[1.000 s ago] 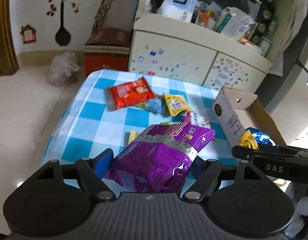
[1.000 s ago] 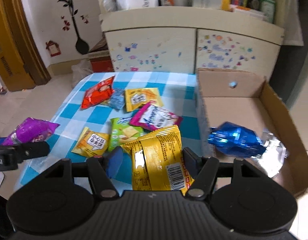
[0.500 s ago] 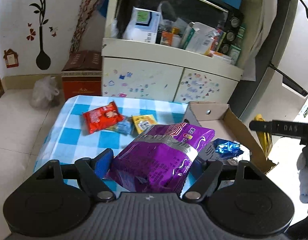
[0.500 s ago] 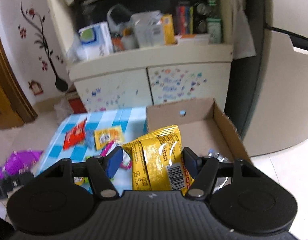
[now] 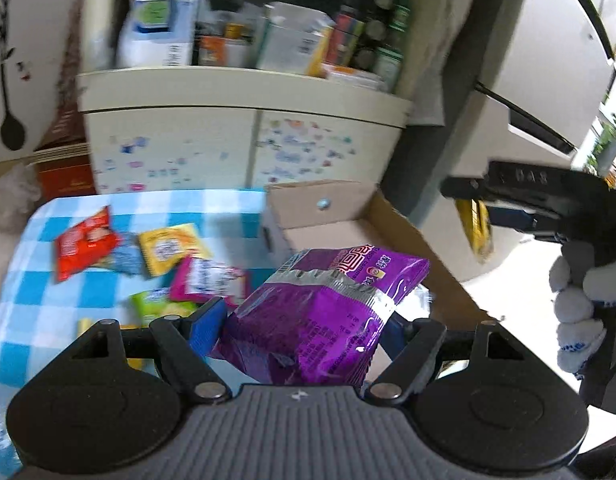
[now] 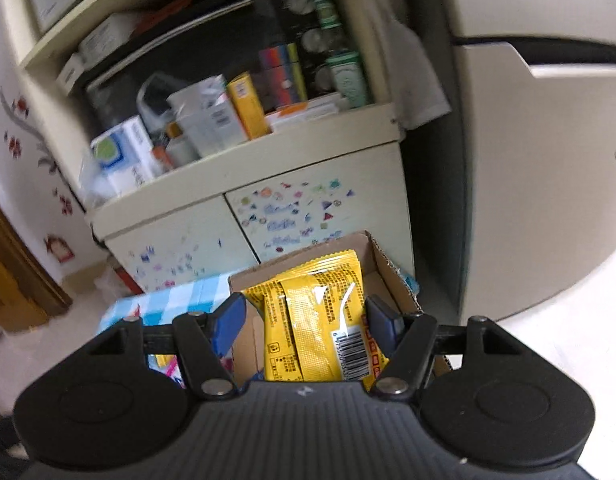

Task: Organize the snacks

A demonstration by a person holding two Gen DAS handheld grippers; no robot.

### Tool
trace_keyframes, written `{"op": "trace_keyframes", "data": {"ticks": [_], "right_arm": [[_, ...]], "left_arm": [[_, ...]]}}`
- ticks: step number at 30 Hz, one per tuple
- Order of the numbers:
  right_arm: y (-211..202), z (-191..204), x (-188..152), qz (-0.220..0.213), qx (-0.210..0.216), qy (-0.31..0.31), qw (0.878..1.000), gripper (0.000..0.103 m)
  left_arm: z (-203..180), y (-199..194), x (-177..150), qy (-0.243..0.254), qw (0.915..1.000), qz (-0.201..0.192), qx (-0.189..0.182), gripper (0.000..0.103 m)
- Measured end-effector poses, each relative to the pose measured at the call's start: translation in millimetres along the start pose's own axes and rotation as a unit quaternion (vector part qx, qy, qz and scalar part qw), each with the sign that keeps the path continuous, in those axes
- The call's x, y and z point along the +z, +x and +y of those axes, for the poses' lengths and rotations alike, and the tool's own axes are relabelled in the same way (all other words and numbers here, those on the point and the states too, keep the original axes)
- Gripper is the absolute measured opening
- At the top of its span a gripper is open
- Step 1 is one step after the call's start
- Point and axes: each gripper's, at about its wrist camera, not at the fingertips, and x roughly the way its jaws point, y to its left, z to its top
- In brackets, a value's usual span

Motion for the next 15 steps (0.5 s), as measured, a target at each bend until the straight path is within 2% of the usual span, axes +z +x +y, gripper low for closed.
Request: {"op": "trace_keyframes", "data": {"ticks": [4,15], "right_arm": [[1,-7,4,-0.005,0.0,0.018,1.0,0.066],[5,-17,7,0.007,0.01,0.035,0.999,0.066]], "left_arm": [[-21,16,1,0.019,0.9998,0.01,-0.007,0.082],[-51,55,7,0.03,0.999,0.023,-0.024,0.082]]}}
